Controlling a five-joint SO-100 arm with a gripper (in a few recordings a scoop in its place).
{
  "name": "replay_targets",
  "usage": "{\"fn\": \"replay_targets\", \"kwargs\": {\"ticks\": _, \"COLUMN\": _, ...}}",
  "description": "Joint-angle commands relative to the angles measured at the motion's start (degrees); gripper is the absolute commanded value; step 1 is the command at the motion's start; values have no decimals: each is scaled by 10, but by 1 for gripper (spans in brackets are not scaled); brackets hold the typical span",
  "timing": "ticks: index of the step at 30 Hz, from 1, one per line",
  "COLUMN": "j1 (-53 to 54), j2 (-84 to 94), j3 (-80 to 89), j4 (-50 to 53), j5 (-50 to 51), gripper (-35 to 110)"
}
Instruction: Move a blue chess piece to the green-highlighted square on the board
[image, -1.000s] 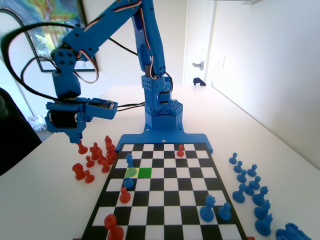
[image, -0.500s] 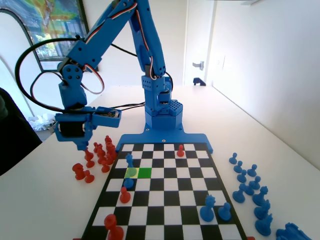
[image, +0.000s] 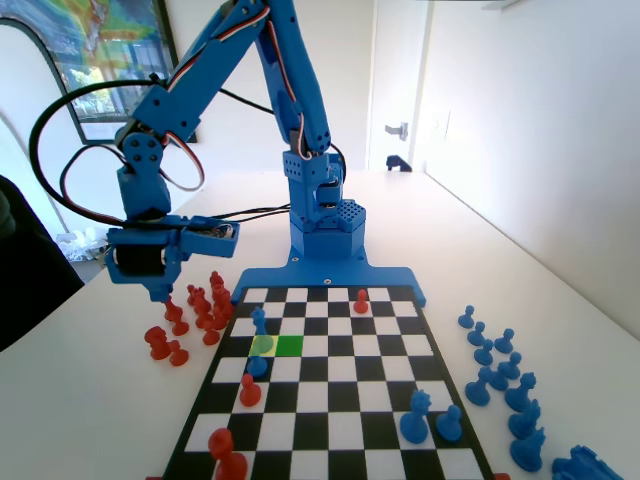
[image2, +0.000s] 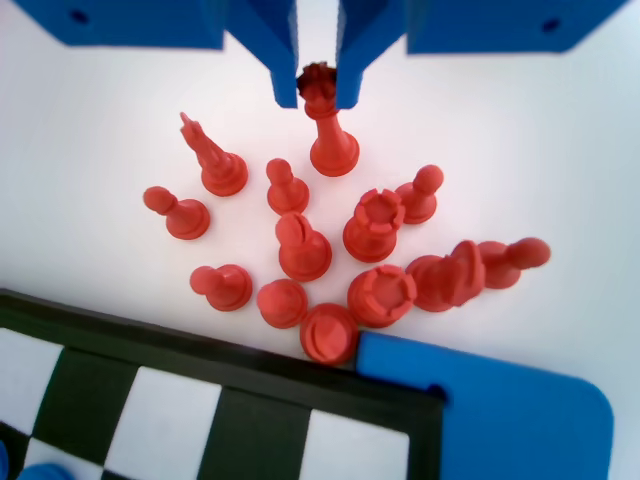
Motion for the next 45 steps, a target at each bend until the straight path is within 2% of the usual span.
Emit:
{"fn": "replay_targets", "kwargs": {"ticks": 1, "j1": 7, "j2": 12, "j3": -8, "j4": -5, "j5": -15, "gripper": 4}}
{"fn": "replay_targets", "kwargs": {"ticks": 17, "j1": -2, "j2": 12, "j3": 40, "j4": -66, "j5": -40, "gripper": 7}}
{"fn": "replay_targets", "kwargs": {"ticks": 26, "j1": -4, "j2": 14, "j3": 45, "j4": -60, "j5": -55, "gripper": 10}}
{"fn": "replay_targets", "kwargs": {"ticks": 34, "j1": 7, "j2": 33, "j3": 16, "j4": 17, "j5": -83, "gripper": 14}}
{"fn": "replay_targets", "kwargs": {"ticks": 45, "j1": 10, "j2": 88, "j3": -62, "j4": 194, "j5": -113, "gripper": 14}}
